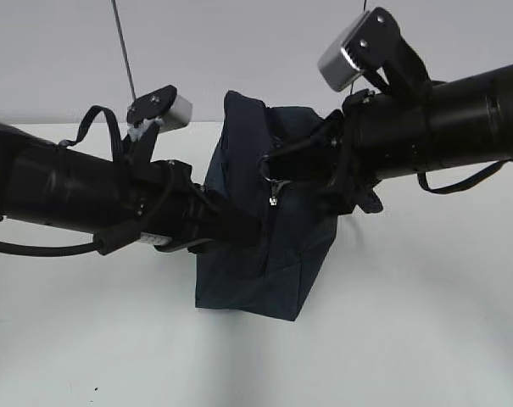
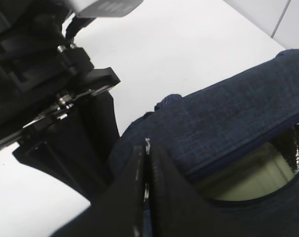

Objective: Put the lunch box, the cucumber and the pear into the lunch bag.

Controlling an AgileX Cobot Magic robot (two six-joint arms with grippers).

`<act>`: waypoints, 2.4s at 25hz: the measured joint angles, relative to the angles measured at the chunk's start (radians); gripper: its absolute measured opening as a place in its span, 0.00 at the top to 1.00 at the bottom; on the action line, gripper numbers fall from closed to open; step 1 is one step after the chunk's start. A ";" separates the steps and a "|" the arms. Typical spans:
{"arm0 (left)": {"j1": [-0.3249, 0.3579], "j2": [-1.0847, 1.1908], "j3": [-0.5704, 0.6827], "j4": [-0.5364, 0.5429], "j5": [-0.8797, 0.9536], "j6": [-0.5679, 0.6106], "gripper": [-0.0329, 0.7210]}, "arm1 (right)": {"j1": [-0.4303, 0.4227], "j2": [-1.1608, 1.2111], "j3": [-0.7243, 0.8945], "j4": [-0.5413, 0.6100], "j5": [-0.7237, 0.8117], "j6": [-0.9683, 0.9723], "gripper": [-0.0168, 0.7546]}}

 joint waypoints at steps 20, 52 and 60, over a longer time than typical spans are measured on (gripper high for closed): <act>0.000 0.003 0.001 0.051 -0.008 0.000 0.96 | 0.000 0.026 -0.079 0.028 -0.093 -0.022 0.97; 0.001 0.004 0.001 0.152 0.034 -0.097 0.96 | -0.175 0.417 -0.499 0.035 0.089 0.058 0.97; 0.001 0.004 0.001 0.218 0.056 -0.190 0.97 | -0.216 0.542 -0.667 -0.047 0.186 0.209 0.97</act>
